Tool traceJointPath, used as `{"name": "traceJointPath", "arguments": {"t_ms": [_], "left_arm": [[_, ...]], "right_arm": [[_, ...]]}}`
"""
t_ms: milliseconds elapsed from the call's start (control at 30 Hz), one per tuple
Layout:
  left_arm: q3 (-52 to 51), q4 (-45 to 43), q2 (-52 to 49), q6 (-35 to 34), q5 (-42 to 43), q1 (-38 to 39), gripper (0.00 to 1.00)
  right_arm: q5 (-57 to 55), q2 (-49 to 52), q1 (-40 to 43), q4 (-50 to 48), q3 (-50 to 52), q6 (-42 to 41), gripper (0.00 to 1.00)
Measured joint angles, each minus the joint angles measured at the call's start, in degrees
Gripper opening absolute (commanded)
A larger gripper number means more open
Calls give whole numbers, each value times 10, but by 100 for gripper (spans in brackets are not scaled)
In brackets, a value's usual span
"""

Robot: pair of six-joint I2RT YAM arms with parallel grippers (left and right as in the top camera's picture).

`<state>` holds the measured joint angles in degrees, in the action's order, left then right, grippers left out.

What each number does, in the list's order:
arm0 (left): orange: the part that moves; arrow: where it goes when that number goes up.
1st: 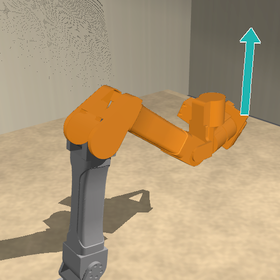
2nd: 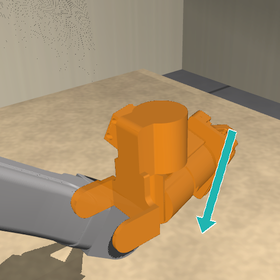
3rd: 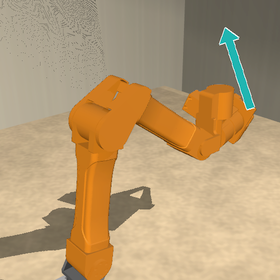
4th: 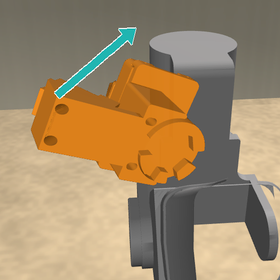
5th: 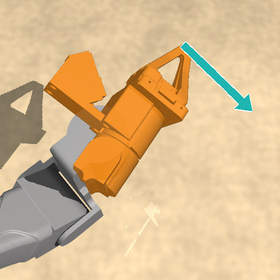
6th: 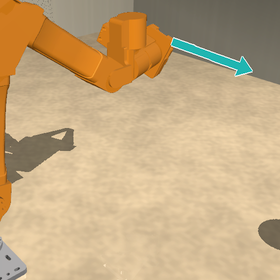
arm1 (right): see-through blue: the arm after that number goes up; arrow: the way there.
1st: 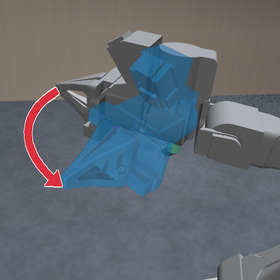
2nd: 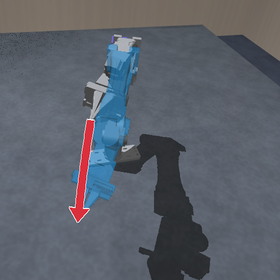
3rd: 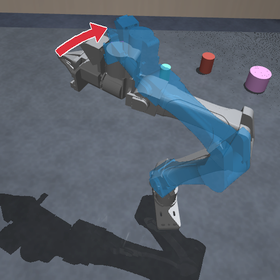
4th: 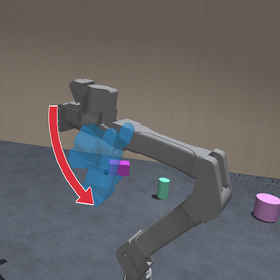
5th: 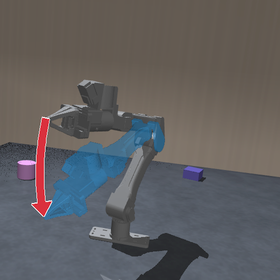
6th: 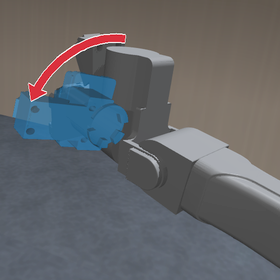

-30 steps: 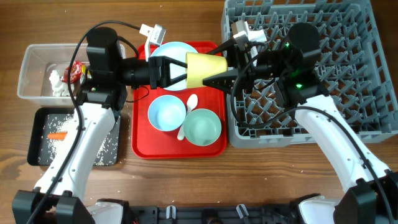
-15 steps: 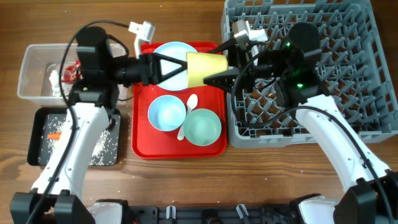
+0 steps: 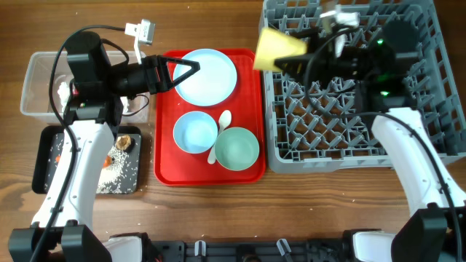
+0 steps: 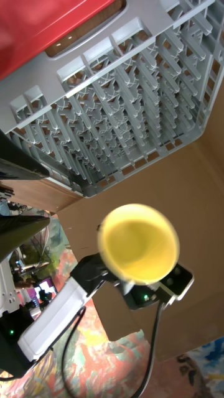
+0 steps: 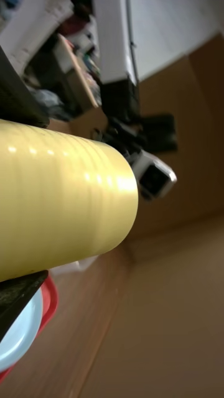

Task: Sort waste into correct bins and load items into the dishwasher rack
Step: 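Open the left gripper and carry the cup right over the rack, then lower the yellow cup into the rack with the right gripper and release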

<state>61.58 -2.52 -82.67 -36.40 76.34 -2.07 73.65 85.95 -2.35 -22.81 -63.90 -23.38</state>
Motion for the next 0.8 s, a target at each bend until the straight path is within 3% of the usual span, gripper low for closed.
{"name": "traceJointPath", "arguments": {"t_ms": [400,533,700,800], "left_arm": [[0,7,0,0,-9,0,19],[0,13,0,0,-15,0,20],[0,27,0,0,-37,0,19],[2,87,0,9,-59,0,17]], "right_arm": [[-227,0,135,161,-2,-3,47],[-320,0,143,335,-41,60,46],[-456,2,143,529,-180,144,45],[-505,1,143,607,-246,162,45]]}}
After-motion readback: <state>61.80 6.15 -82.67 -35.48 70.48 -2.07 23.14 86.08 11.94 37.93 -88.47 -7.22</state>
